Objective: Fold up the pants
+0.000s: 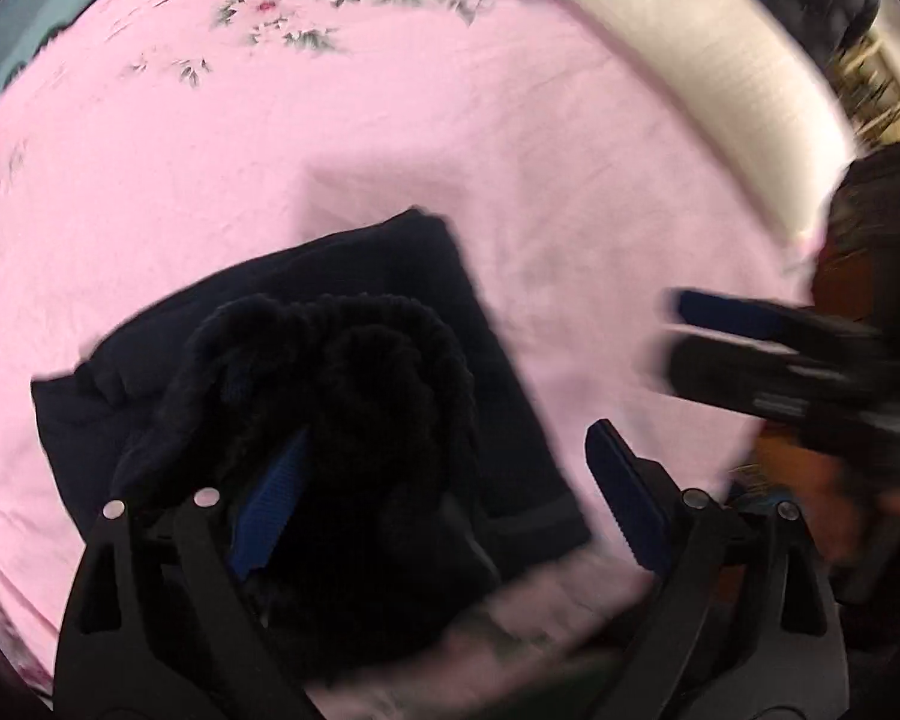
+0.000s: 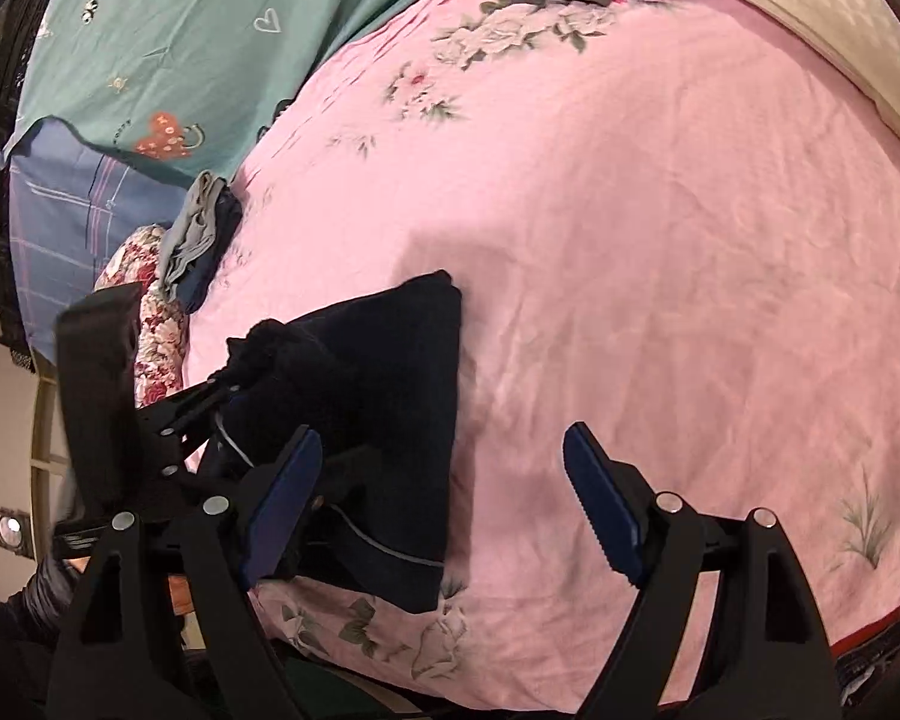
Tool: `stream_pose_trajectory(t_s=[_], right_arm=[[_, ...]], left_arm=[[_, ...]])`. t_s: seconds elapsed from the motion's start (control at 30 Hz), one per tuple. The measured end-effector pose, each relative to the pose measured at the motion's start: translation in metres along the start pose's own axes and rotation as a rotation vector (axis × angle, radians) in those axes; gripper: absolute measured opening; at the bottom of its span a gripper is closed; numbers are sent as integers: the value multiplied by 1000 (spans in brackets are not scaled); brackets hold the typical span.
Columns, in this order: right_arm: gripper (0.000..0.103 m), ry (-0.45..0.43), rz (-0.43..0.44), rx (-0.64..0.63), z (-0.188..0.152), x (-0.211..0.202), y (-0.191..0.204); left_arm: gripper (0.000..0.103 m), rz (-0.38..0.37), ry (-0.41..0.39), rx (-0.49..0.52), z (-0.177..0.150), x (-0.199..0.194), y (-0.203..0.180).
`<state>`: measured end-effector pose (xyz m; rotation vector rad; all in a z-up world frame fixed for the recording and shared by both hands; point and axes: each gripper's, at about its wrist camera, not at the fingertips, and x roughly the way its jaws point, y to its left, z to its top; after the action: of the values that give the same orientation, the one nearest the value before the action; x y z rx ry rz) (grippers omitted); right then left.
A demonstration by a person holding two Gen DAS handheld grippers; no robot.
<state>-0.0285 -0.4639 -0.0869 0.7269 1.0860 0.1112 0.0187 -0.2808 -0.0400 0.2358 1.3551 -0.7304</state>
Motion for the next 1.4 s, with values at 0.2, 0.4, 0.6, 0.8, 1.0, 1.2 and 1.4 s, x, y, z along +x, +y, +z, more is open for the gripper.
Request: stream_pose_trajectory(t_s=[0.2,0.4,0.6,0.8,1.0,1.2,1.4], right_arm=[[83,5,34,-70,14,8,26],[83,52,52,-174,20,28,70],[83,47,38,-240,13,34,105],[77,97,203,-321,-2,41,147],[72,229,112,-197,-9,97,138],[69,251,-31,-197,-9,111,137],[69,260,-4,-158,-4,83,116]], left_arm=[[100,36,-196,-31,-37,-92,28],[100,122,-214,-293,-84,-99,123],[100,180,-104,-455,-126,-56,187],[100,75,-33,-434,-127,-16,184],[100,70,13,-341,-128,10,149],[100,27,30,-345,-124,6,152],[100,32,21,-336,-126,6,150]])
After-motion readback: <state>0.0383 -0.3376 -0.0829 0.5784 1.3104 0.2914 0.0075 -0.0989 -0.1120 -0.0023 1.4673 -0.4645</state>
